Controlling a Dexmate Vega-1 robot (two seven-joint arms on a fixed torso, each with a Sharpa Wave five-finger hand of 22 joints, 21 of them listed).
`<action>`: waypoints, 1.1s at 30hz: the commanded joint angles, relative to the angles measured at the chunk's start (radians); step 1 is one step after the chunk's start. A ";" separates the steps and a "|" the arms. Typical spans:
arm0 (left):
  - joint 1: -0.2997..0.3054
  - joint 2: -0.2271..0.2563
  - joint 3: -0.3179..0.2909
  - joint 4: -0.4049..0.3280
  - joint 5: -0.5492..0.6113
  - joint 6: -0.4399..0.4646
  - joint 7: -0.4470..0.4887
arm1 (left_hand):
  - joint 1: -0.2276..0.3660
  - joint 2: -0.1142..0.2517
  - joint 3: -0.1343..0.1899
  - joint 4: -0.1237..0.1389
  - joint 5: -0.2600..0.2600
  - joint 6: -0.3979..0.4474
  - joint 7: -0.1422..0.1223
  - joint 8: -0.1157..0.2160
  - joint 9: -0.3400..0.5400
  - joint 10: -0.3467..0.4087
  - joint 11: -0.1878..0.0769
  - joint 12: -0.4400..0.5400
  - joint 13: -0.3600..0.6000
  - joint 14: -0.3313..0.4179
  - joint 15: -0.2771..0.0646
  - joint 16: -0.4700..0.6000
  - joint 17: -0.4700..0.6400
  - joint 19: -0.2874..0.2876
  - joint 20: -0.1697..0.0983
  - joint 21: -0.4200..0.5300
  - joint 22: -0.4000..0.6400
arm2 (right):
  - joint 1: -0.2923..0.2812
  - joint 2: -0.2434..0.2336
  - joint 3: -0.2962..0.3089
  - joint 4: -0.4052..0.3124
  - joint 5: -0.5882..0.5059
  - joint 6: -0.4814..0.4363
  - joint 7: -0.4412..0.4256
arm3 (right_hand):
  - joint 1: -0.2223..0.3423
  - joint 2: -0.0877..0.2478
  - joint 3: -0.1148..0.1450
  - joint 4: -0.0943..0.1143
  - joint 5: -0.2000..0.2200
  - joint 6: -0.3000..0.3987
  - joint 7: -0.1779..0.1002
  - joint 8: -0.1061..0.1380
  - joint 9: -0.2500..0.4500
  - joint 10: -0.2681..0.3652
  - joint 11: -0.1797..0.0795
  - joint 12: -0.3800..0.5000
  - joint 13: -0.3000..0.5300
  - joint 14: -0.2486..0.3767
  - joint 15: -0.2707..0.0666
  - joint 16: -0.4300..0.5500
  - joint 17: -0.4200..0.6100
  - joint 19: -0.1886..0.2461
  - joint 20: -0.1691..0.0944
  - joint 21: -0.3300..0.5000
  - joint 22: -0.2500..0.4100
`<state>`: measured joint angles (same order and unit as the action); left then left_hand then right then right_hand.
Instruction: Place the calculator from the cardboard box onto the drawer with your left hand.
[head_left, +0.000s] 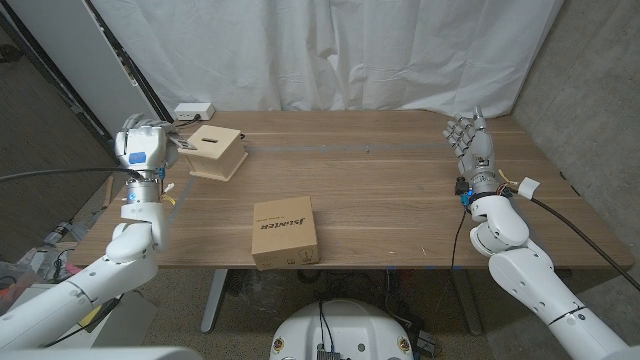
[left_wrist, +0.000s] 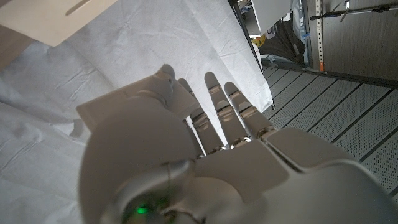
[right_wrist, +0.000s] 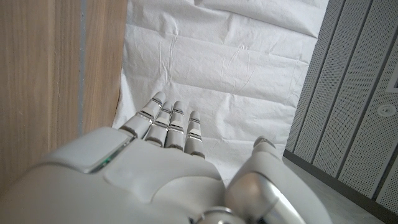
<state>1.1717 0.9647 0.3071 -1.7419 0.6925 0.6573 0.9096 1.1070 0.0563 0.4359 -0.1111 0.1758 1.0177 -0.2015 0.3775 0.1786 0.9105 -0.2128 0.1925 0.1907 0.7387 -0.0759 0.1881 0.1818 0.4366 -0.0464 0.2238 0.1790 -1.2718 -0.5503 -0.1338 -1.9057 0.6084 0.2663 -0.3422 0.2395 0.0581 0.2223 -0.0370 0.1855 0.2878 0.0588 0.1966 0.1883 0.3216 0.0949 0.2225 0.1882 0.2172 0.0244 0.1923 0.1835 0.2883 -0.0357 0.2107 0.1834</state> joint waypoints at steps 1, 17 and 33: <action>-0.046 0.004 0.022 0.045 -0.034 0.001 0.009 | 0.004 -0.009 0.010 -0.001 0.003 0.133 0.128 0.002 0.005 0.006 0.003 -0.002 0.003 0.009 -0.138 -0.001 -0.001 0.006 -0.094 -0.005 0.004 | -0.007 -0.009 0.000 -0.014 0.004 -0.013 -0.007 | -0.001 0.003 0.001 -0.006 0.004 0.009 0.002 0.003 0.005 0.010 0.003 0.002 0.003 0.012 0.002 -0.003 0.002 0.008 -0.001 -0.003 0.003; -0.121 0.004 0.066 0.109 -0.062 0.000 -0.002 | 0.004 -0.012 0.017 -0.001 0.003 0.133 0.129 -0.002 0.005 0.006 0.003 -0.003 0.002 0.010 -0.139 -0.002 -0.001 0.007 -0.093 -0.006 0.004 | -0.031 -0.016 0.002 -0.046 0.000 -0.032 -0.025 | -0.001 0.003 0.000 -0.006 0.004 0.009 0.002 0.003 0.005 0.010 0.003 0.002 0.003 0.012 0.001 -0.003 0.002 0.008 -0.001 -0.003 0.003; -0.238 -0.014 0.162 0.190 -0.056 -0.036 -0.047 | 0.002 -0.015 0.022 0.000 0.003 0.134 0.130 -0.005 0.005 0.007 0.003 -0.004 0.002 0.008 -0.138 -0.003 -0.001 0.006 -0.094 -0.007 0.004 | -0.053 -0.020 0.008 -0.074 -0.003 -0.047 -0.038 | -0.002 0.004 0.000 -0.007 0.004 0.009 0.002 0.003 0.005 0.009 0.002 0.001 0.003 0.011 0.000 -0.004 0.002 0.008 0.000 -0.003 0.003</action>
<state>1.0132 0.9642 0.4064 -1.6066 0.6335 0.6483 0.8901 1.1137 0.0496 0.4517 -0.1102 0.1731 1.0174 -0.2011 0.3733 0.1795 0.9103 -0.2128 0.1925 0.1907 0.7386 -0.0758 0.1881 0.1818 0.4366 -0.0464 0.2162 0.1789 -1.3128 -0.5690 -0.1290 -1.9632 0.6081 0.2292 -0.3714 0.2395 0.0581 0.2223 -0.0370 0.1855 0.2878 0.0588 0.1966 0.1883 0.3270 0.1003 0.2225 0.1882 0.2172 0.0244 0.1923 0.1834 0.2883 -0.0357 0.2107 0.1834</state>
